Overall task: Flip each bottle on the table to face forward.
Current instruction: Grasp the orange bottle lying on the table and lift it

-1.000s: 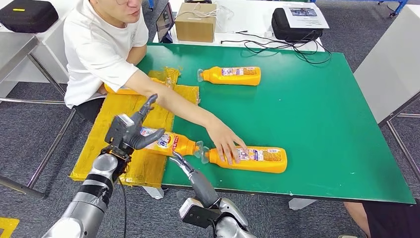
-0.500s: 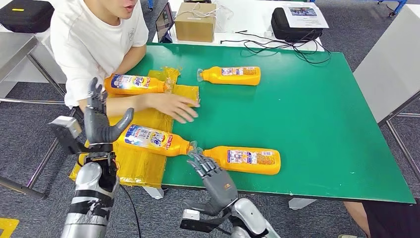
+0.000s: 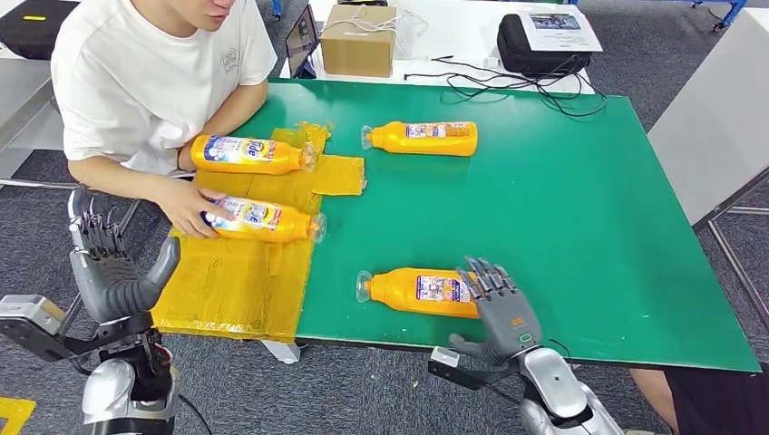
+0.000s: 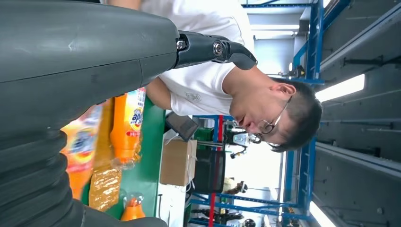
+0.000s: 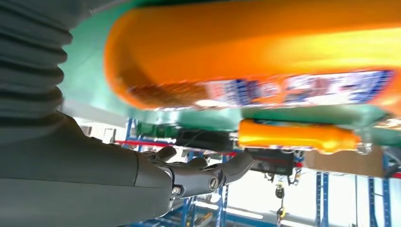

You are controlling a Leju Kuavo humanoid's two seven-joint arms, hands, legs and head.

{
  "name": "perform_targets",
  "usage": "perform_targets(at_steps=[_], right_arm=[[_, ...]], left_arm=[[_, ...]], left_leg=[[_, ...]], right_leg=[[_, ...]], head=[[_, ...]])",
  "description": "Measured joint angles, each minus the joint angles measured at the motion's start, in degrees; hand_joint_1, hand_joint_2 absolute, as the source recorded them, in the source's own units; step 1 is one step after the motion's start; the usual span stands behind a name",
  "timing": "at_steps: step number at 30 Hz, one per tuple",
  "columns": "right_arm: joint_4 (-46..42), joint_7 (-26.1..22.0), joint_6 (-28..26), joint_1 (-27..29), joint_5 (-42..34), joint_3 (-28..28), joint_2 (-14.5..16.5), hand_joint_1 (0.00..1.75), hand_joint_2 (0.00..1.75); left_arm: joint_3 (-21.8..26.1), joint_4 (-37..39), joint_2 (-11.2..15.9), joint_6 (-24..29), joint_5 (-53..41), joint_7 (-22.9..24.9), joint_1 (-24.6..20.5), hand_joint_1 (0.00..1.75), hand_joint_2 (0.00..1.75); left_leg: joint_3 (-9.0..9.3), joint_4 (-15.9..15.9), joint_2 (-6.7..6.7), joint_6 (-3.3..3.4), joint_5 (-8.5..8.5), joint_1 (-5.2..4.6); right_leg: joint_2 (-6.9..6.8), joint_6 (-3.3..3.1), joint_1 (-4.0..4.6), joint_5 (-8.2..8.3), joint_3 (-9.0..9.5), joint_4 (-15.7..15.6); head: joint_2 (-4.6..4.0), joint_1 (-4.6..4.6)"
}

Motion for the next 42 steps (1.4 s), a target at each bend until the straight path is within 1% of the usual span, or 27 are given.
perform_targets(at_steps=[5,9,12,17,22,26,27,31,33,35,42], right_arm=[[-0.28,1.26,2.48,-0.48,-0.12,-0.82,-0.81,0.00,1.75],[2.33,1.19,5.98,-4.32,-2.42,-1.08,-0.37,0.00,1.75],[7.18,-0.38,7.56,-8.68,-5.32,-1.15,1.06,0.00,1.75],[16.95,-3.40,8.97,-15.31,-9.71,-1.14,4.90,0.00,1.75],[24.25,-4.75,9.18,-18.92,-11.45,-0.97,8.01,0.00,1.75],[28.77,-4.39,10.33,-21.20,-11.52,-0.35,9.83,0.00,1.75],[29.73,-4.05,10.94,-21.88,-11.55,-0.16,10.16,0.00,1.75],[33.68,-1.90,15.97,-25.14,-12.48,1.32,11.01,0.24,1.75],[35.79,-1.11,18.60,-27.16,-13.13,2.38,11.21,0.24,1.75],[37.45,-0.73,19.86,-28.59,-13.47,3.18,11.36,0.24,1.75],[40.35,-0.63,20.34,-30.51,-13.58,4.45,11.73,0.24,1.75]], left_arm=[[0.48,-1.15,-0.21,-0.01,0.02,-0.19,0.99,0.00,1.75],[0.55,-1.23,-0.46,-0.42,-0.33,0.03,1.07,0.00,1.75],[0.17,-0.76,-0.53,-0.59,-0.83,0.40,0.43,0.00,1.75],[-1.05,1.77,-0.54,-0.58,-1.07,1.33,-2.20,0.00,1.75],[-2.21,4.22,-0.46,-0.01,-2.02,1.78,-4.09,0.00,1.75],[-2.79,5.60,-0.29,0.31,-2.21,1.86,-4.83,0.00,1.75],[-2.86,5.84,-0.25,0.38,-2.25,1.87,-4.92,0.00,1.75],[-2.88,6.55,-0.06,0.55,-2.73,1.98,-5.02,0.00,1.75],[-2.86,6.90,0.02,0.55,-2.88,2.04,-5.03,0.00,1.75],[-2.86,7.19,0.07,0.55,-2.93,2.09,-5.03,0.00,1.75],[-2.84,7.73,0.23,0.55,-2.99,2.13,-5.03,0.00,1.75]], left_leg=[[-0.02,0.00,0.00,0.00,0.00,-0.01],[-0.01,0.00,0.01,0.03,0.03,-0.01],[0.01,0.01,0.02,0.07,0.07,-0.01],[0.02,0.01,0.01,0.08,0.12,0.00],[-0.01,0.01,0.01,0.08,0.13,0.00],[-0.02,0.01,0.02,0.08,0.11,-0.01],[-0.01,0.01,0.03,0.09,0.11,-0.01],[0.06,0.01,0.06,0.09,0.10,-0.01],[0.15,0.01,0.10,0.10,0.11,-0.01],[0.23,0.01,0.11,0.10,0.13,-0.01],[0.28,0.01,0.10,0.12,0.16,-0.01]], right_leg=[[0.01,0.00,-0.01,0.01,0.03,0.01],[0.01,0.01,-0.01,0.01,0.02,0.01],[0.01,0.02,-0.01,0.04,0.02,0.01],[0.00,0.04,0.00,0.07,0.02,0.02],[-0.01,0.04,0.00,0.07,0.02,0.04],[0.00,0.04,-0.01,0.07,0.01,0.03],[0.01,0.04,-0.01,0.07,0.02,0.03],[0.02,0.04,-0.01,0.07,0.04,0.01],[0.03,0.03,-0.01,0.08,0.10,0.01],[0.02,0.03,0.00,0.09,0.19,0.01],[0.01,0.05,-0.01,0.11,0.27,0.01]], head=[[0.00,-0.01],[0.00,0.00],[0.00,0.00],[0.00,0.00],[0.00,0.00],[0.00,0.01],[0.00,0.01],[0.00,0.01],[0.00,0.01],[0.00,0.01],[0.00,0.01]])
